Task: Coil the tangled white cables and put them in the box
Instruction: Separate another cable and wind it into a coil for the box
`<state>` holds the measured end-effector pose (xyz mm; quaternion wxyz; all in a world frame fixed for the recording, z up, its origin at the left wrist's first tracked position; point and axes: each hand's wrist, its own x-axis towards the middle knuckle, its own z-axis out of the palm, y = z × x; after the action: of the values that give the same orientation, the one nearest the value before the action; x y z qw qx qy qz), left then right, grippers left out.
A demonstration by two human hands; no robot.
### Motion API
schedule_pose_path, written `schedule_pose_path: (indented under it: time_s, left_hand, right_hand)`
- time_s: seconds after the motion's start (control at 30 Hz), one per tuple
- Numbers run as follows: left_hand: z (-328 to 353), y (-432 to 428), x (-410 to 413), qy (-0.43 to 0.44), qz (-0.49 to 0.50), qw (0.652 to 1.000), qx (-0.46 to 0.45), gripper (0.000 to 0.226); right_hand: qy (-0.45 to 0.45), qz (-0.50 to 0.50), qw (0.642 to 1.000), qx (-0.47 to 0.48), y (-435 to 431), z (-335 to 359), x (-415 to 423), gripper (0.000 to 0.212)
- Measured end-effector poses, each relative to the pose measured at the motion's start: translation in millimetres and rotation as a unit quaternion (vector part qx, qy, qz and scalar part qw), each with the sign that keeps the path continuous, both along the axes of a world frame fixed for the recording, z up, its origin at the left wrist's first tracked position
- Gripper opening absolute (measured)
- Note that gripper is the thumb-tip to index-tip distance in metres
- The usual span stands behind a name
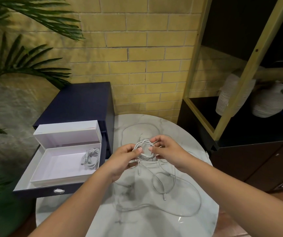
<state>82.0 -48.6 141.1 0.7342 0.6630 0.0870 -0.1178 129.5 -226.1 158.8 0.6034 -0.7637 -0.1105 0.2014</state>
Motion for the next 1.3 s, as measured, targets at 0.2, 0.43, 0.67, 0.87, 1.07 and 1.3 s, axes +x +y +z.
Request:
schedule_pose_path:
  time_s: [0.2,0.43,0.67,0.87,1.07,1.3]
  left_hand:
    - [-1.4,-5.7,0.4,-0.014,0.002,1.000,-0.012,0.009]
    - [1.5,-13.2,0.8,-0.006,-0.009,1.000,0.027,0.014]
    - [-5.6,-24.7,2.9,-0.054,0.019,0.979,0.194,0.019]
    - [-8.4,-26.3,2.5,-0.074,0.024,0.969,0.234,0.019]
    - [-8.7,-31.4,-3.9,-0.092,0.036,0.963,0.249,0.021]
    - [-7.1,-29.8,-15.8,-0.128,0.052,0.950,0.282,0.023]
  right_hand:
    - [-0.019,-0.007,0.999,-0.040,0.3,0.3,3.5,0.017]
    - [-0.025,0.004,0.999,-0.047,-3.7,-2.2,4.8,0.017]
    - [-0.002,0.038,0.999,-0.032,-6.0,-1.6,-3.0,0.034]
    - [0.059,0.061,0.996,0.020,-12.6,-2.1,-0.5,0.034]
    - [0.070,0.091,0.993,0.006,-15.0,0.1,1.9,0.020]
    - [0.118,0.120,0.985,0.045,-17.5,0.1,5.6,0.015]
